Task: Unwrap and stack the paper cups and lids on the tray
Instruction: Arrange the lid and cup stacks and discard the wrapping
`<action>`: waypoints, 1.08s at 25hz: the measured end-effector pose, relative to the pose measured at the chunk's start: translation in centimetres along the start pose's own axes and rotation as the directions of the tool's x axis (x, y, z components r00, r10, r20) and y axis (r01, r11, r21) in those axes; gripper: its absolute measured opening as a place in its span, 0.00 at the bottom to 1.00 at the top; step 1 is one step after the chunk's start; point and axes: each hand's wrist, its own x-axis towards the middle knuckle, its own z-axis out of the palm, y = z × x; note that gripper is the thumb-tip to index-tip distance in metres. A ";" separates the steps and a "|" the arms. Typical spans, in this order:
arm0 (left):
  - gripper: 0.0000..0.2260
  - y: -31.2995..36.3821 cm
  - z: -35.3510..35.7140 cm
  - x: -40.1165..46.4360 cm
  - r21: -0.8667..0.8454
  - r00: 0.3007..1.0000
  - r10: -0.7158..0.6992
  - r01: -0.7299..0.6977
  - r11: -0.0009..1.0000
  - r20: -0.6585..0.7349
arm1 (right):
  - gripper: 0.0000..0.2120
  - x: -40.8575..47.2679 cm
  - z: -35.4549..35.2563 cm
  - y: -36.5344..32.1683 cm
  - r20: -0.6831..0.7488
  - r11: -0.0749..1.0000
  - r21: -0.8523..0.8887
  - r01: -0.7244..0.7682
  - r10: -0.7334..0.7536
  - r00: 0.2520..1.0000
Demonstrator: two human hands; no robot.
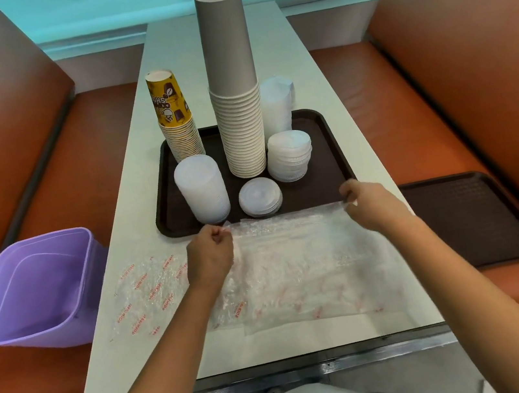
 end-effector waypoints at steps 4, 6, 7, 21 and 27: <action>0.07 -0.8 1.3 -1.2 0.143 0.998 -0.031 0.024 0.989 0.051 | 0.14 -2.9 4.3 -4.5 -0.426 0.827 -0.056 0.559 -0.526 0.736; 0.08 -0.8 1.9 -1.3 0.045 0.986 -0.106 0.101 0.994 0.126 | 0.19 -4.1 6.9 -4.9 -0.161 0.787 0.062 0.614 -0.599 0.785; 0.09 -0.8 2.0 -1.3 -0.045 0.970 -0.176 0.186 0.982 0.165 | 0.22 -4.4 8.2 -4.4 0.009 0.825 0.058 0.563 -0.564 0.826; 0.35 -4.6 3.7 -3.2 0.447 0.729 0.329 -0.647 0.618 0.600 | 0.42 -5.2 12.6 -2.0 0.122 0.915 -0.165 0.368 -0.351 0.928; 0.50 -6.2 2.4 -2.0 0.567 0.755 0.220 -0.621 0.541 0.617 | 0.39 -4.6 10.7 1.1 0.009 0.949 -0.263 0.176 -0.180 0.984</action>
